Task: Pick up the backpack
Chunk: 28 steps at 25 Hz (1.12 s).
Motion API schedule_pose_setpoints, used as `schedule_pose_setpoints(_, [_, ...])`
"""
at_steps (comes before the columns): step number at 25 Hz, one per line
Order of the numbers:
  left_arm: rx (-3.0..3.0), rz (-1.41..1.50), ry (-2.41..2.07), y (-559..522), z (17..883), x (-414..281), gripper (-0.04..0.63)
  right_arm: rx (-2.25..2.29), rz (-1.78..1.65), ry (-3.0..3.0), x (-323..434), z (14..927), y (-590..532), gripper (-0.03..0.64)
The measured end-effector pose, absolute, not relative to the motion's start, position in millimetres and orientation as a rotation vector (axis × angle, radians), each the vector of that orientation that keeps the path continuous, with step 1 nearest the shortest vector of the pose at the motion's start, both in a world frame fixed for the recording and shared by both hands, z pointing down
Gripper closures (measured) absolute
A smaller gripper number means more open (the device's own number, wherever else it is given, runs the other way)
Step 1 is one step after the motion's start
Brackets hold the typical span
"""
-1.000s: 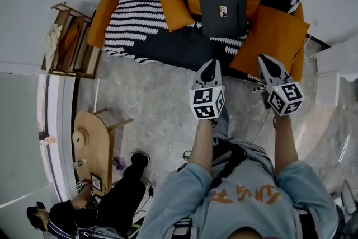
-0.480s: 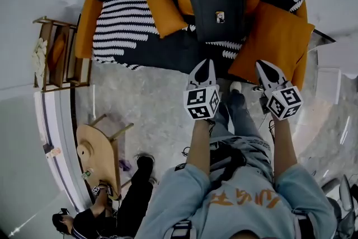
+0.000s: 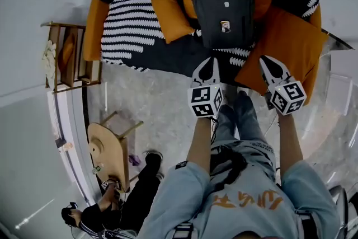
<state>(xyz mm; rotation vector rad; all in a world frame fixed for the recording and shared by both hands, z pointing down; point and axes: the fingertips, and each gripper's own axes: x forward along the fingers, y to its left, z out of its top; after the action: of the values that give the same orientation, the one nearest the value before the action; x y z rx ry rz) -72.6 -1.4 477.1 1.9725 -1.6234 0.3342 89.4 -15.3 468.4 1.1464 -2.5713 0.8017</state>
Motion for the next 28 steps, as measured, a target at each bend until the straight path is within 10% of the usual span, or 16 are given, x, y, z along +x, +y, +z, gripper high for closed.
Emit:
schedule_pose_setpoints(15, [1.969,0.335,-1.587,-108.5,522.2,-78.1,0.58,1.086,0.79,-2.527,93.9,530.2,-143.1,0.586])
schedule_pose_setpoints(23, [1.936,0.391,-1.613,-161.0,547.8,-102.4,0.577,1.058,0.777,-2.527,84.6,547.5,-206.5,0.45])
schedule_pose_setpoints(28, [1.915,0.415,-1.631,-194.7,562.1,-113.2,0.429,1.08,0.774,-2.507,80.8,563.9,-242.0,0.393])
